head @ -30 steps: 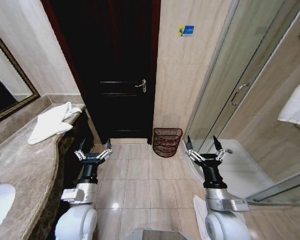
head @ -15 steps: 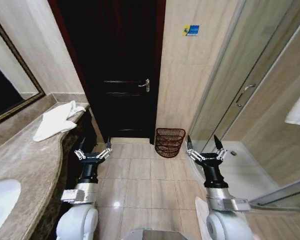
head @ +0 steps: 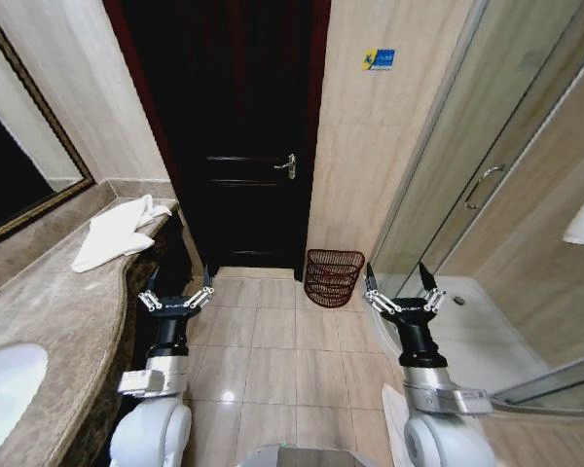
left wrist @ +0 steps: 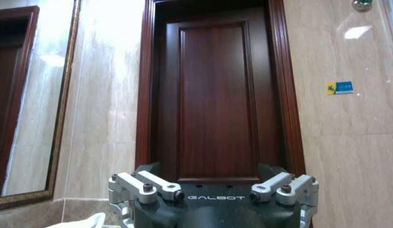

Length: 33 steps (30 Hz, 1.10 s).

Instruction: Discard the used towel into the hamper.

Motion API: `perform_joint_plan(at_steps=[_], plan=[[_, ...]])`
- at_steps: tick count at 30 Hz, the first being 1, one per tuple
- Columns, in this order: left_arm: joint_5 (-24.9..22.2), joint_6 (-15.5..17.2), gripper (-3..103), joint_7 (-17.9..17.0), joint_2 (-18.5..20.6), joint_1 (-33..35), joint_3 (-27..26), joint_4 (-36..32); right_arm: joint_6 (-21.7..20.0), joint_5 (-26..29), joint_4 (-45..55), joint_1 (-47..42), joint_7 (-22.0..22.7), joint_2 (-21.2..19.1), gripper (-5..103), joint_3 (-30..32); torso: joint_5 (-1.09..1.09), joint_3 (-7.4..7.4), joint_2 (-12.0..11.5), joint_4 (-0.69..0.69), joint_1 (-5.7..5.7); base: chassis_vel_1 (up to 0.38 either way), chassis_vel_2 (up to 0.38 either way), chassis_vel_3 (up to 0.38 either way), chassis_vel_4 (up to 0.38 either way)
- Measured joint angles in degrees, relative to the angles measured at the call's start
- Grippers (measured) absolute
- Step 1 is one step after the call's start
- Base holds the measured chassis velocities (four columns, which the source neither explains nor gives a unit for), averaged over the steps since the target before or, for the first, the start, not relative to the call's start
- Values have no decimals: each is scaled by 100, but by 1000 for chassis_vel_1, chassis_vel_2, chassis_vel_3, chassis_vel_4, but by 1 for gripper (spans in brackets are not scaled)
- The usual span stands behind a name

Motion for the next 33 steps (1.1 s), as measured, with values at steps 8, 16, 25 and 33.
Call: perform_joint_plan(at_steps=[8,16,25,33], plan=[[-6,-9,100,0,0,27,23,-26,37,-2,5,-15,19,-3,100,2,1,0,-1,0,0,107,99,-89,-119],[11,-73,100,15,5,6,67,13,239,93,-17,-60,44,-31,100,94,-4,-1,0,-2,-1,187,140,-159,-155],[163,-107,100,73,0,98,143,35,119,226,-20,28,-93,-136,100,107,1,0,-1,-1,-1,-30,-11,32,6],[150,-115,100,65,0,87,144,120,117,241,-104,69,-93,-183,100,123,0,0,0,1,-2,-84,78,98,-68]])
